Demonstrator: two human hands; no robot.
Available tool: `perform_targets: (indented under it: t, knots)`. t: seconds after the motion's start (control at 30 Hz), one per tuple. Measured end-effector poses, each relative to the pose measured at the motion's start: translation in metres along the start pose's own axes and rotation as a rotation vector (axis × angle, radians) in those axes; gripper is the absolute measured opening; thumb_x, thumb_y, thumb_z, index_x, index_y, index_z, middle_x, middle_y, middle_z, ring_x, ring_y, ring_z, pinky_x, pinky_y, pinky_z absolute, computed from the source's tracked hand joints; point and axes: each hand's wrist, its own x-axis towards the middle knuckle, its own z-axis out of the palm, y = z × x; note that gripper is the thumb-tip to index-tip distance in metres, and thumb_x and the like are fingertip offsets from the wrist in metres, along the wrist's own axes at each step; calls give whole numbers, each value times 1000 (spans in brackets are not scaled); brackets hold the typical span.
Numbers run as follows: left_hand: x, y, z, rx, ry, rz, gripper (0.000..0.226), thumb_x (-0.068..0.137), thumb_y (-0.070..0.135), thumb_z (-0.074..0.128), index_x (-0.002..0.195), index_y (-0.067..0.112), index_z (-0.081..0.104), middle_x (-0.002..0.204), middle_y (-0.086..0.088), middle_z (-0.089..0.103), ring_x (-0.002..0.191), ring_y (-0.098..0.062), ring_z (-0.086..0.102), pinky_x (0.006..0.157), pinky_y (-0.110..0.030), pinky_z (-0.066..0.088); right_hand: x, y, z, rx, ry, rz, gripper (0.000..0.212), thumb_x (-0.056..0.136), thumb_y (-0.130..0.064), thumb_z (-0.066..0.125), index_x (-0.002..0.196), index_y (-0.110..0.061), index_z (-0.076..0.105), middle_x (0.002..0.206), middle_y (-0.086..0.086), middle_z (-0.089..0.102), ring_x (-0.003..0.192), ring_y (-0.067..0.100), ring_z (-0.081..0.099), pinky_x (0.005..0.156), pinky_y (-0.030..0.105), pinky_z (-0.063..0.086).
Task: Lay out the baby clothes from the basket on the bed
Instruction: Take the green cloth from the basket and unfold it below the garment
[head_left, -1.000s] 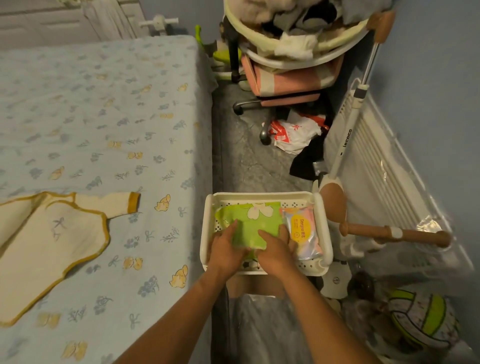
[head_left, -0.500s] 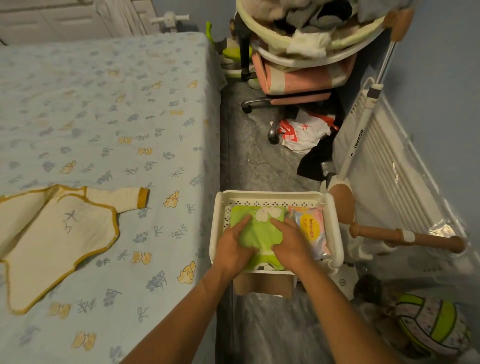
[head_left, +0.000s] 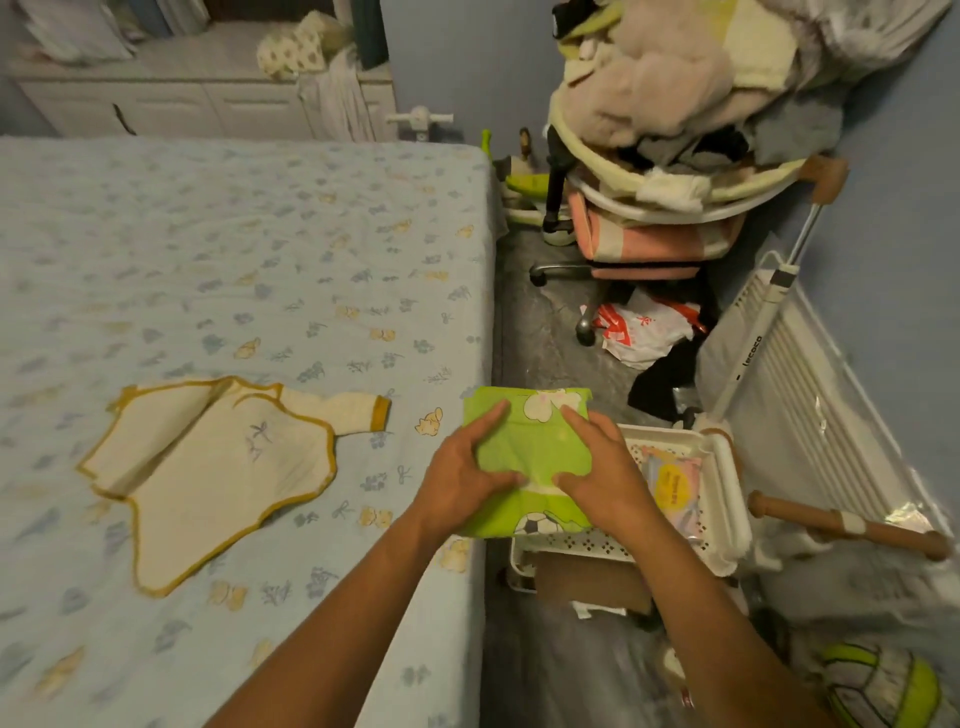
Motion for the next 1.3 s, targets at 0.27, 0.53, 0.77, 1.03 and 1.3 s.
perform_targets:
  t: [0.27,0.53,0.77,1.03,1.3]
  knots:
    - [-87,-112,-188,5,71,-31,98,65,23,89,141,54,36,136,23,45,121,-1,48,87,-2,37,-30,-121,181,41,-143,-40,87,76,-4,76,150,-23,35,142,-2,27,122,5,36,92,7,30]
    - [-165,-287,-365,117,38,-173,101,65,29,87,145,53,32,138,18,48,114,2,47,77,7,33,-74,-216,425,25,-207,40,87,76,2,73,151,-15,33,142,6,24,130,15,38,91,9,33]
    - [-156,-384,-426,200,-41,-209,99,69,30,85,149,48,29,151,7,43,132,-12,43,101,-21,34,-60,-232,542,-39,-202,119,87,78,-1,71,153,-12,26,146,5,18,133,18,37,90,13,37]
    - [-97,-456,-408,413,-87,-223,90,77,39,77,152,36,27,142,-11,36,131,-30,36,107,-39,34,-20,-185,595,-285,-160,237,83,80,-24,72,151,-19,29,152,11,17,129,36,39,102,38,40]
    - [-73,-472,-400,642,44,115,59,84,32,66,138,38,45,140,9,45,127,-19,30,89,-34,17,3,-171,597,-544,7,36,67,85,-36,65,146,-34,37,156,-9,27,127,25,33,97,42,35]
